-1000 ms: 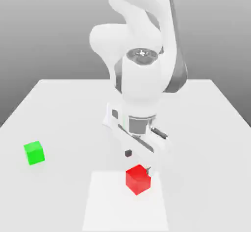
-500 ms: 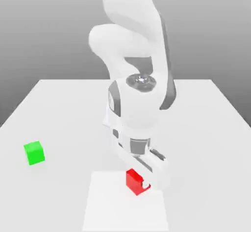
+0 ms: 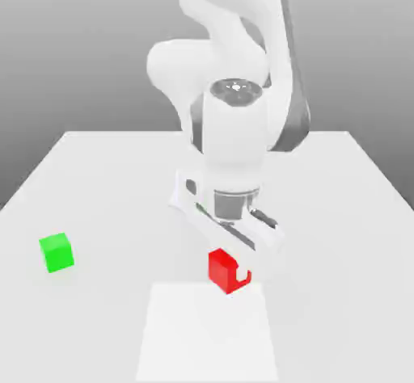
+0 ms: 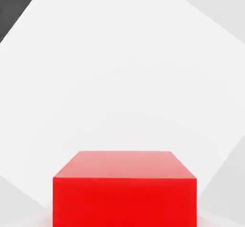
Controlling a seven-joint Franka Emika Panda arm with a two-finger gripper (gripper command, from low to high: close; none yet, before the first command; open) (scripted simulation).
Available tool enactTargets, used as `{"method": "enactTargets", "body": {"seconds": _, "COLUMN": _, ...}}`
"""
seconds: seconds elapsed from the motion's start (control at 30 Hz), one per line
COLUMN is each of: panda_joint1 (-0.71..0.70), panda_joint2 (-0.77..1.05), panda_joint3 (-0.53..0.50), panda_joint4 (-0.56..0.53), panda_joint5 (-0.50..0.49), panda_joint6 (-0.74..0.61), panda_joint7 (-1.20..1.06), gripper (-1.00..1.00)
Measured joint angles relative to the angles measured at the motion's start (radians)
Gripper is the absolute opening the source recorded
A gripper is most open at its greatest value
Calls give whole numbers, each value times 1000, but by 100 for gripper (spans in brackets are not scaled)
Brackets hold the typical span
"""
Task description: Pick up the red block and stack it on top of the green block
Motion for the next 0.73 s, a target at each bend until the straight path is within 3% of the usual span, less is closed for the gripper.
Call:
{"method": "enactTargets", "body": {"seconds": 0.4, "panda_joint1": -426, "panda_joint2": -88, "panda_joint3": -367, "panda_joint4": 26, "panda_joint5": -74, "panda_joint6": -113, "panda_joint7": -149, "gripper": -100}}
{"method": "enactTargets", "body": {"seconds": 0.63, "panda_joint1": -457, "panda_joint2": 116, "panda_joint3": -391, "panda_joint4": 38, "panda_joint5": 30, "panda_joint6": 76, "panda_joint7": -242, "gripper": -100}}
{"method": "enactTargets", "body": {"seconds": 0.67, "panda_joint1": -460, "panda_joint2": 138, "panda_joint3": -384, "panda_joint4": 39, "panda_joint5": 48, "panda_joint6": 97, "panda_joint7": -255, "gripper": 100}}
{"method": "enactTargets", "body": {"seconds": 0.73, "panda_joint1": -460, "panda_joint2": 138, "panda_joint3": -384, "panda_joint4": 39, "panda_joint5": 48, "panda_joint6": 97, "panda_joint7": -255, "gripper": 100}}
